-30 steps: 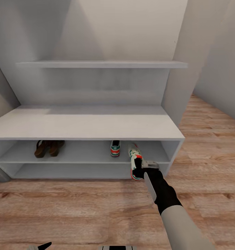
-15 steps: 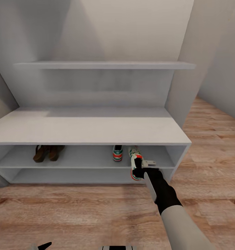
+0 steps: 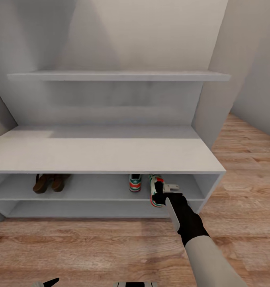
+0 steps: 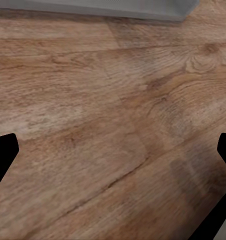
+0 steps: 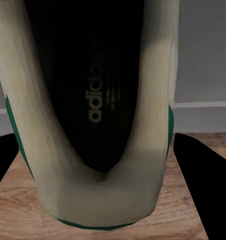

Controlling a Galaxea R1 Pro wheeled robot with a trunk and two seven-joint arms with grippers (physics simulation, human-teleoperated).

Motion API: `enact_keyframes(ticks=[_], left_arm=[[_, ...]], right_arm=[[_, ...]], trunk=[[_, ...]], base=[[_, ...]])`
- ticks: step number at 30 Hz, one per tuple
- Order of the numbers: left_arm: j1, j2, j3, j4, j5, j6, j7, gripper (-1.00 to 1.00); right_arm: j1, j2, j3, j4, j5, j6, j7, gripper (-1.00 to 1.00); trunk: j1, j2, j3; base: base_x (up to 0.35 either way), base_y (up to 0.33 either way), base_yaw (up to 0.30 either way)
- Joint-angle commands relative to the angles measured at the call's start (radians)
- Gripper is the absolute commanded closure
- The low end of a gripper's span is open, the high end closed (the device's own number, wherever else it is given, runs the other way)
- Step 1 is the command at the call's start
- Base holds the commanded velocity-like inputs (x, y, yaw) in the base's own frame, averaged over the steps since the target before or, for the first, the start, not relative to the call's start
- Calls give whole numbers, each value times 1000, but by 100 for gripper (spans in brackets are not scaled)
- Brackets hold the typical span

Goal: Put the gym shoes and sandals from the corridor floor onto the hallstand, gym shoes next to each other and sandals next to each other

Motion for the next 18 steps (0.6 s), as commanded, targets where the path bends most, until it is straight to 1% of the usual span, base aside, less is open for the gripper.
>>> enact_keyframes(ticks=[1,5,11,15,18], left_arm=[[-1,0,2,1,1,-4,-4,-100],[-1,0,2,1,1,-4,-4,-100],[-1,1,2,1,1,-4,-4,-100],[-1,1,2,1,1,-4,-4,-100],[-1,1,3,1,1,-4,-4,-100]], right_arm=[[0,0,1,-1,-5,4,-7,100],[0,0,1,-1,-5,4,-7,100],[0,0,1,-1,-5,4,-7,100],[0,0,0,-1,-5,4,-7,100],[0,0,-1,-1,-5,4,-7,100]], trunk=[[0,0,-1],[0,0,-1],[0,0,-1],[0,0,-1],[0,0,-1]], base=[[54,40,0],[108,90,0],[23,21,0],[134,176,0],[73,94,0]])
